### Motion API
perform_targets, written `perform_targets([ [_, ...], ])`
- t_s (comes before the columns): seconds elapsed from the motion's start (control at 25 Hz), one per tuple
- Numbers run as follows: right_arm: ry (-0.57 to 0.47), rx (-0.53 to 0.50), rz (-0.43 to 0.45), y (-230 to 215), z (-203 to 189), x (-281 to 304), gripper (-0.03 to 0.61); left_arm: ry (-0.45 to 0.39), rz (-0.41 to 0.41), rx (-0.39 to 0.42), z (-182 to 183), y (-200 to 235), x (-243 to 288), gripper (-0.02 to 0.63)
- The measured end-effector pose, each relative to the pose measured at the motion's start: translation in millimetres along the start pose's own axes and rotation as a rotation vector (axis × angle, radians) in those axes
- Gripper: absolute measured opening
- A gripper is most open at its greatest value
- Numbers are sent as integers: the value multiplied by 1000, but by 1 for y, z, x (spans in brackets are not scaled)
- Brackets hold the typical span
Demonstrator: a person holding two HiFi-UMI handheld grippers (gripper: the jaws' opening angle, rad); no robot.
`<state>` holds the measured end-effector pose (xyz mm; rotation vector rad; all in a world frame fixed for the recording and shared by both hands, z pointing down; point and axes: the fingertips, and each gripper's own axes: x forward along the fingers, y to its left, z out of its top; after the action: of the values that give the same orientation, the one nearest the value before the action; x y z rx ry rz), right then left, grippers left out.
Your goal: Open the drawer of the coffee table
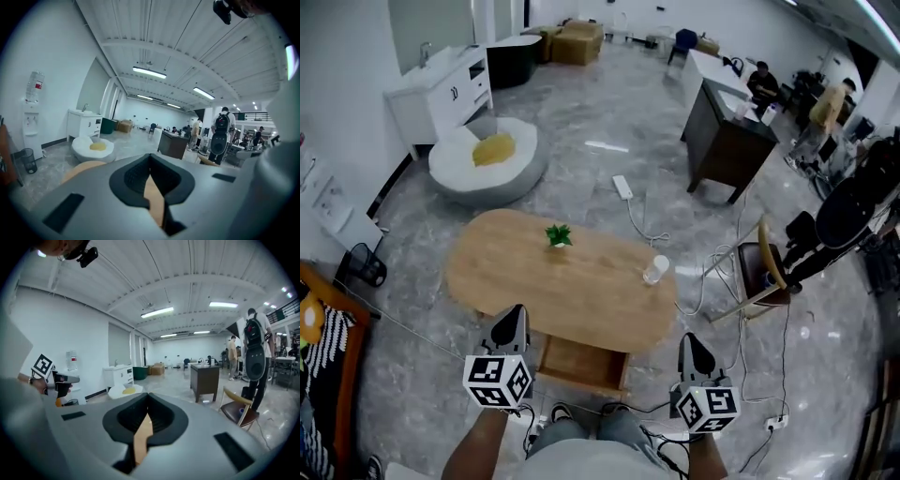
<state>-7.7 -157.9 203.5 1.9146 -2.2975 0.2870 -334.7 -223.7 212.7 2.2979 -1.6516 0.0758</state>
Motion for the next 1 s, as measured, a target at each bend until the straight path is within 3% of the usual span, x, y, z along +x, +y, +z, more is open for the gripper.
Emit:
perform_targets([
  [0.24,-108,-65,-224,-39,56,-53,1,-49,-110,45,59,-11,-13,-8],
  [0.48,-118,-25,-434,-88,59,-98,0,-56,-84,86,81,-8,-12,-8],
  [0.68,-114,-3,-485,-95,55,-110,0,-46,-60,60,72,-3,-14,-8],
  [1.0,-70,-5,-488,-85,54,-98,1,-43,-61,49,70,-5,-17,-8],
])
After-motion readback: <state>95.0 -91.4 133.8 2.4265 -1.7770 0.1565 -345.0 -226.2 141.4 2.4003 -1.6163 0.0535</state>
